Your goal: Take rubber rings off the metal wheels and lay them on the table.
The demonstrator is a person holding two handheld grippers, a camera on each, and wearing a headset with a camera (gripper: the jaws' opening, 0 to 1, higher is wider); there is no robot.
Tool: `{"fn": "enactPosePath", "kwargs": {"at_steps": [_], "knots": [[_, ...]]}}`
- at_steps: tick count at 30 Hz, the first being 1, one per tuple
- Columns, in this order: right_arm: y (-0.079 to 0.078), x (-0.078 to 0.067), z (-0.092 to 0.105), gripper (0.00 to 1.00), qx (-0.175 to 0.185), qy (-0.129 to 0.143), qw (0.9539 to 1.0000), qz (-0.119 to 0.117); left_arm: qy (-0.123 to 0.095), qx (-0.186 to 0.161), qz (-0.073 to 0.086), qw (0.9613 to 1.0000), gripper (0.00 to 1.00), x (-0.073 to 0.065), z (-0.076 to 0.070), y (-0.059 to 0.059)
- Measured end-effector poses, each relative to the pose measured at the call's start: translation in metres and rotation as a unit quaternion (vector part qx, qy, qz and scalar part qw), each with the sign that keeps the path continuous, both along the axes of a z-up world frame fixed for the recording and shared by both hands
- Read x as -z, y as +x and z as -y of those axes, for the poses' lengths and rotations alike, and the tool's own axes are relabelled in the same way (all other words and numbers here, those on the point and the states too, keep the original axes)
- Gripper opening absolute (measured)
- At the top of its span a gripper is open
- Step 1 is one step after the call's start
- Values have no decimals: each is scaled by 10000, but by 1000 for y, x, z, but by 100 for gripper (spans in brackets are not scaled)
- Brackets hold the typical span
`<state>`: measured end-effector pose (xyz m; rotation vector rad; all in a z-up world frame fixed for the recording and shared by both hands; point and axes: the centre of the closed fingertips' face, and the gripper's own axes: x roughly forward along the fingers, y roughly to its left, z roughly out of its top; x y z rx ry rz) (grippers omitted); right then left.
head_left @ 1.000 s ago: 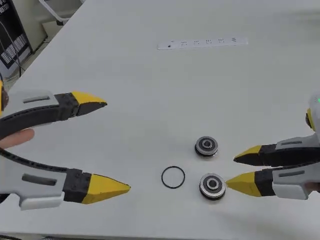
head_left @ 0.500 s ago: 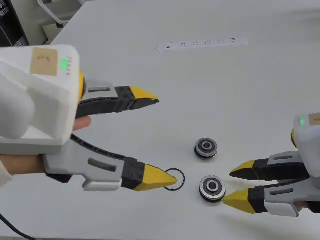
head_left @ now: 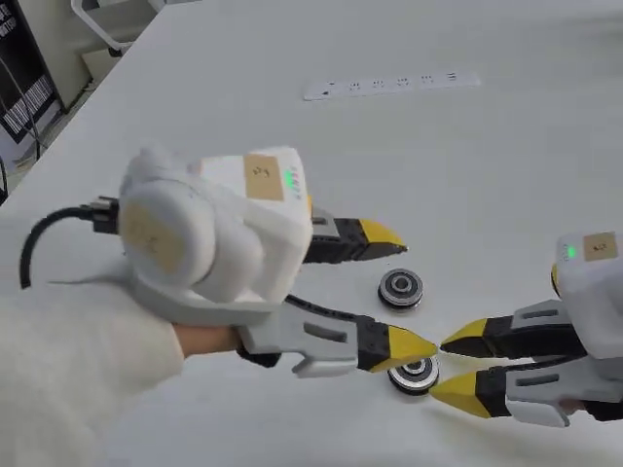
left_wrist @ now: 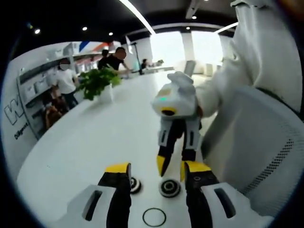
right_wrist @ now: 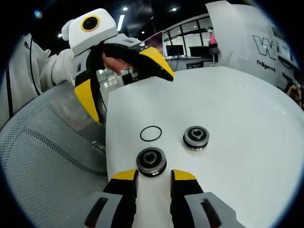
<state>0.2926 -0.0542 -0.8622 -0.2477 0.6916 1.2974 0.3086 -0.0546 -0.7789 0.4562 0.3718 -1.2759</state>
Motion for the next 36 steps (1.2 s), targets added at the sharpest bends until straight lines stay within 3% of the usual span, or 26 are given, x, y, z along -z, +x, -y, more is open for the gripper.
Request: {"fn": "enactPosePath", "kwargs": {"at_steps": [3,6,8,10,13,16,20,21,25,32,36], "knots": [[-1,1,-1,22,-31,-8,10000,22,-58,-83,-168,9998,43,14,3,-1],[-1,2,-1,21,-64,-29,10000,54,82,-194,-244,9995,39,33,2,0],[-2,2,-1,21,-65,-16,10000,44,62,-226,-319,9992,34,41,1,-1],[-1,2,-2,20,-70,-11,10000,48,71,-297,-474,9984,32,47,1,-2],[-1,3,-3,19,-77,-6,10000,54,282,-242,-380,9986,27,59,-1,-2],[-2,3,-3,18,-83,-3,9999,63,299,-282,-418,9983,20,63,-1,-2],[-4,5,-3,16,-84,7,9999,75,416,-279,-417,9979,19,70,-3,-4],[-4,6,-3,15,-82,5,9999,70,340,-299,-522,9976,19,69,-2,-5],[-3,6,-3,14,-76,-1,9999,78,378,-281,-585,9972,18,72,-4,-7],[-3,6,-4,13,-82,6,9999,73,250,-287,-677,9970,15,71,-4,-8],[1,7,0,0,-11,3,9999,133,204,-304,-734,9966,14,71,-4,-9]]}}
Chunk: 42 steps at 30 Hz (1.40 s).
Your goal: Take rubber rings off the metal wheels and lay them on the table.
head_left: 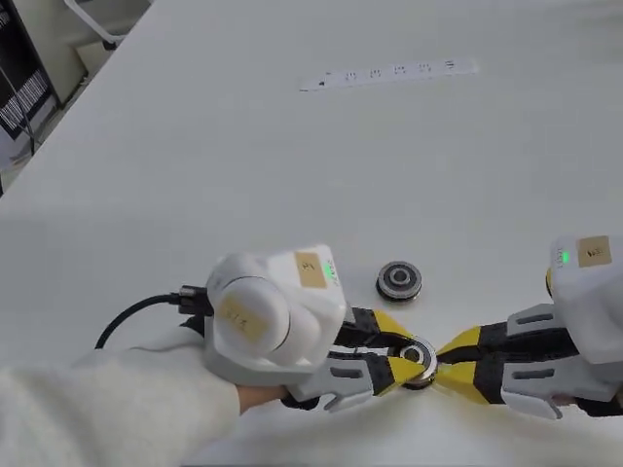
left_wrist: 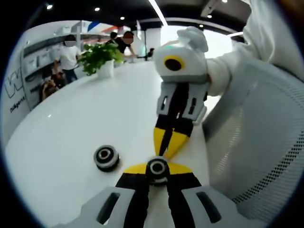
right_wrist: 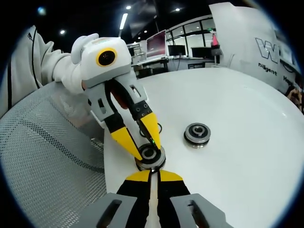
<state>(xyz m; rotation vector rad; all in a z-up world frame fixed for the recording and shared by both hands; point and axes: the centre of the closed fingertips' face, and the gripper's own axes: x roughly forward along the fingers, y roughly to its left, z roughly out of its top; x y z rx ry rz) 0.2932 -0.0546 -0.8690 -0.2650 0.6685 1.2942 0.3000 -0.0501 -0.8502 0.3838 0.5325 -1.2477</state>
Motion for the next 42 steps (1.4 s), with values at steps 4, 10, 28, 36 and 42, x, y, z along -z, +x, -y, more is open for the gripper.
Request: {"fn": "enactPosePath", "kwargs": {"at_steps": [4,10,28,36,42], "knots": [[0,1,-1,0,-23,-38,10000,9,-13,-14,-19,10000,14,0,0,0],[2,2,0,0,182,-95,9998,-61,-27,-28,-24,10000,14,1,0,1],[10,-17,2,0,1713,1516,9429,-2421,-4,-52,75,10000,14,1,0,0],[3,-23,-6,0,1549,1527,9447,-2454,34,-13,159,9999,13,1,0,-2],[1,-24,-9,0,1449,1465,9485,-2404,52,-11,174,9998,13,1,0,-2]]}}
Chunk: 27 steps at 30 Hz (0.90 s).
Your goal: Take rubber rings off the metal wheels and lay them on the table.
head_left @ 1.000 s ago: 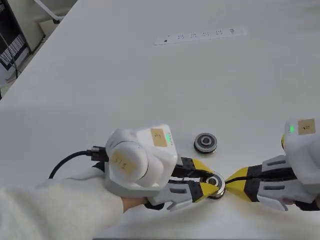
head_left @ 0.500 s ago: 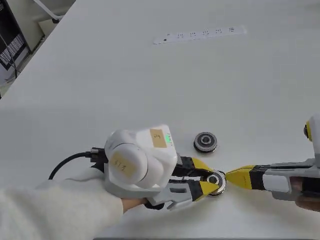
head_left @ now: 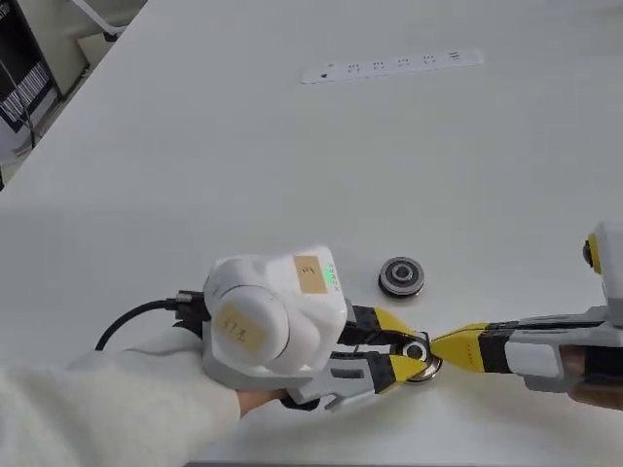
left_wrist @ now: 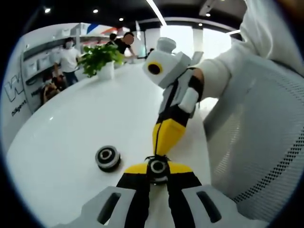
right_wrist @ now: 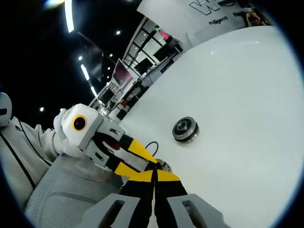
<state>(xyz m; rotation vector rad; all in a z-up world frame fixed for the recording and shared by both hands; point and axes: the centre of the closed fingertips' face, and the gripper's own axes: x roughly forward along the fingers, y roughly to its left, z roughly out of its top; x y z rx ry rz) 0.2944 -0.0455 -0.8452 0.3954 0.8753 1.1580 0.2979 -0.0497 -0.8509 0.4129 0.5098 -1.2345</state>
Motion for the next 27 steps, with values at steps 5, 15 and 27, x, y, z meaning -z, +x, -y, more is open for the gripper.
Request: {"fn": "enactPosePath", "kwargs": {"at_steps": [5,15,27], "knots": [[-1,-1,-3,0,-52,-28,10000,49,-2,-1,-2,10000,13,0,0,0],[-2,-4,-8,0,-133,75,9998,107,-1,-8,-3,10000,13,0,0,0],[-2,-10,-8,0,-114,244,9996,124,13,-13,16,10000,13,0,-1,1]]}}
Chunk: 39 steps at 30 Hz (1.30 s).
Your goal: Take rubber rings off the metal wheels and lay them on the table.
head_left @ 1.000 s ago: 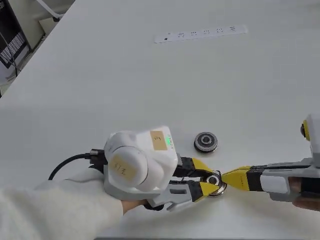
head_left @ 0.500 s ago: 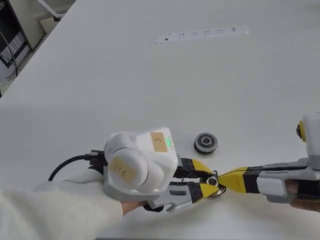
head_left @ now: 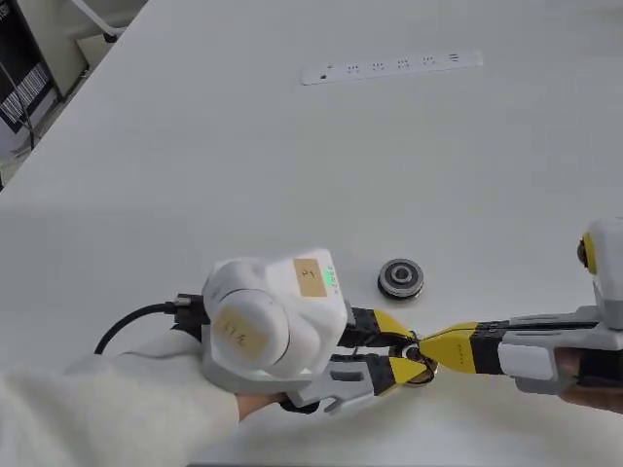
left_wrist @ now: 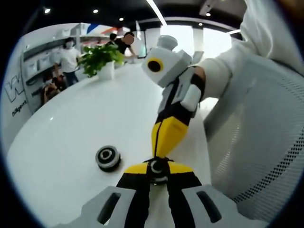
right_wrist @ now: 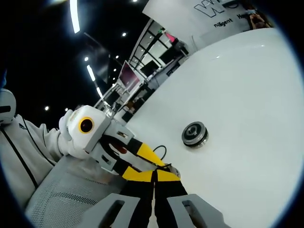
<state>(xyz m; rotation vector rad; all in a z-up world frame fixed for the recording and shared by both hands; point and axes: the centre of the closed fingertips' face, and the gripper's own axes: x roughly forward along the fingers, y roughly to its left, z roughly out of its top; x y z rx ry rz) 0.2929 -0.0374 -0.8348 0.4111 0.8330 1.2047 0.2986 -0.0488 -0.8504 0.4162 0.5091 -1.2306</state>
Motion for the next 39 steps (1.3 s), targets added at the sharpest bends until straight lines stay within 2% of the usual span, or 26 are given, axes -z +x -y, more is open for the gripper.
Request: {"fn": "enactPosePath", "kwargs": {"at_steps": [12,16,19,21,23,26,32,36,39], "knots": [[3,-4,3,0,180,236,9994,-196,10,2,19,10000,13,0,0,0],[6,0,6,0,239,72,9996,-146,54,24,91,9999,14,0,0,0],[7,3,8,0,262,-40,9996,-133,60,-8,70,10000,14,0,1,-1],[6,7,9,0,206,-229,9995,-11,95,10,96,9999,14,0,0,0],[6,8,10,0,196,-288,9994,88,78,-39,19,10000,15,-1,-1,0],[7,9,10,0,216,-303,9993,105,90,-82,-9,9999,20,-2,-3,1],[9,8,12,0,239,-316,9992,100,-40,10,103,9999,26,-17,-4,0],[8,6,12,0,217,-370,9990,150,-234,-15,36,9997,39,-32,-5,1],[6,4,12,0,186,-389,9989,191,-353,-13,69,9994,42,-44,-6,1]]}}
